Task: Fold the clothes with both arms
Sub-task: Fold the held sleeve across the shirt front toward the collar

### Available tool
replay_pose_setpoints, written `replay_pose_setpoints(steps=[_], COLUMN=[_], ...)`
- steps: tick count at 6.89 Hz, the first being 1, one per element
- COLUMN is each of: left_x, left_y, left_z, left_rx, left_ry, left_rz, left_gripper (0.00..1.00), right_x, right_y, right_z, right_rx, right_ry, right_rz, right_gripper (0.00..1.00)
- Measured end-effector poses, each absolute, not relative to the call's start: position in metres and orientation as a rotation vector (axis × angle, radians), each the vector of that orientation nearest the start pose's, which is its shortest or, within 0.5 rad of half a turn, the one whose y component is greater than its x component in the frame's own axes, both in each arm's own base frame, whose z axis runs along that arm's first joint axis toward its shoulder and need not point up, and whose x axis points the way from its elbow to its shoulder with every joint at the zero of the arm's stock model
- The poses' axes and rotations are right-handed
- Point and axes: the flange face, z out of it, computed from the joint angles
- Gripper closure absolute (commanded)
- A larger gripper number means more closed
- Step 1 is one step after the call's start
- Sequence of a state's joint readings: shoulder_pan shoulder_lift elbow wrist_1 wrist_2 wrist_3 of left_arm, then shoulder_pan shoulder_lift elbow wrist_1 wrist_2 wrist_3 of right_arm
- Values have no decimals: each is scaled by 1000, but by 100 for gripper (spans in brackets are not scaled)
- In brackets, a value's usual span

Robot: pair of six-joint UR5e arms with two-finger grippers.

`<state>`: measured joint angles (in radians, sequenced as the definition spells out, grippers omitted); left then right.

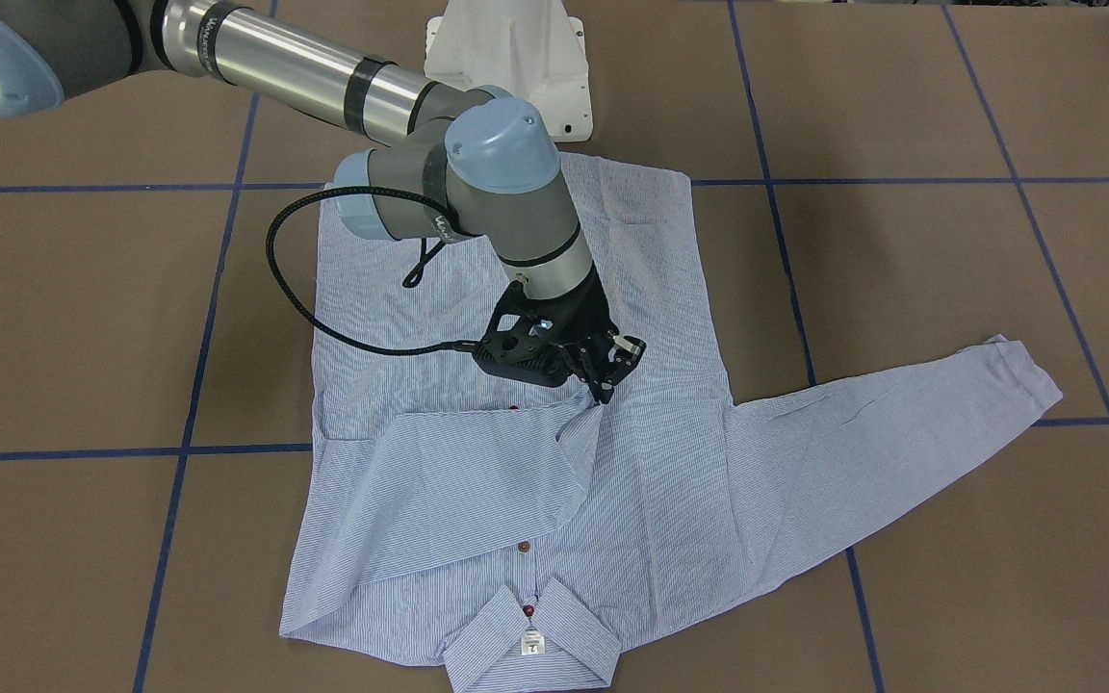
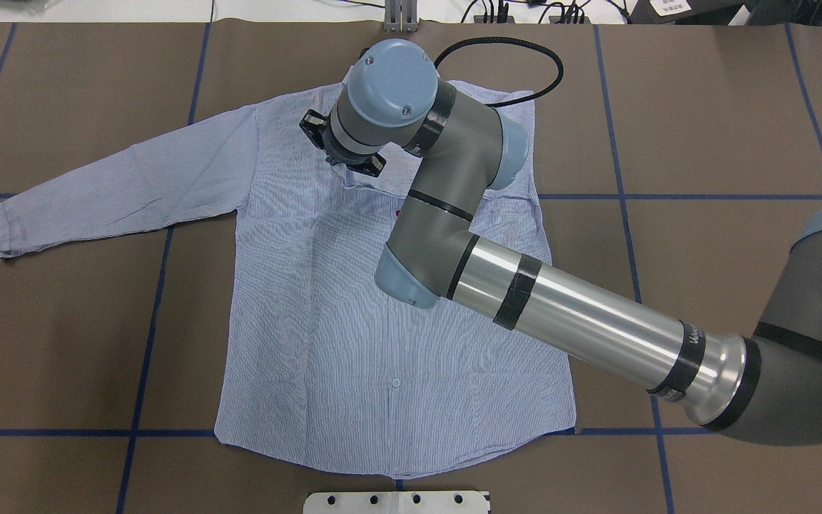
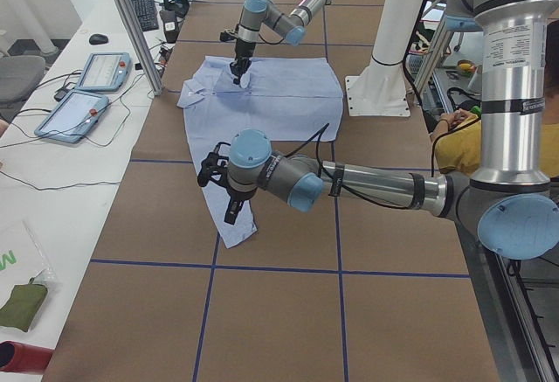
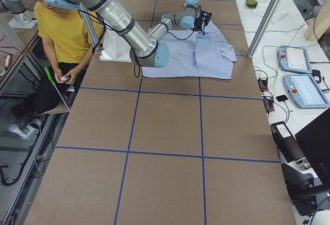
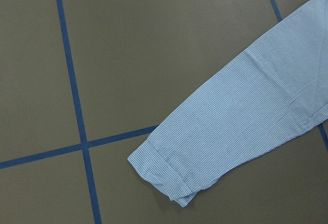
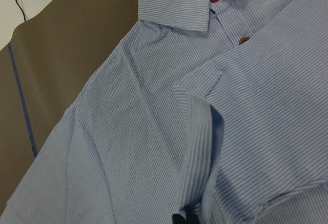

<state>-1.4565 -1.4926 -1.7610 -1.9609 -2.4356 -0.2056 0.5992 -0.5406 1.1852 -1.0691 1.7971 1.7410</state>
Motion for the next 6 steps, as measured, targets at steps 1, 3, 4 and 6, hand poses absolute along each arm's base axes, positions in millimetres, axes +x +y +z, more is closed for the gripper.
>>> replay_pose_setpoints(steps=[1,3,4,6], left_x=[-2,-2,0,19], left_y=[-478,-478,-479,-480], left_z=[551,551,551,547], left_rx=[328,328,322,302], left_ry=[909,910,912,933], left_rz=[134,135,130,103], left_gripper=[0,0,0,0], right_x=[-610,-617,-619,-629], right_y=[-540,-531,-529,-520], right_z=[93,92,92,94], right_rx=[53,61,64,94], right_ry=[-1197,-1217,-1218,-1212], right_rz=[538,527,526,537], right_gripper=[100,43,1,0])
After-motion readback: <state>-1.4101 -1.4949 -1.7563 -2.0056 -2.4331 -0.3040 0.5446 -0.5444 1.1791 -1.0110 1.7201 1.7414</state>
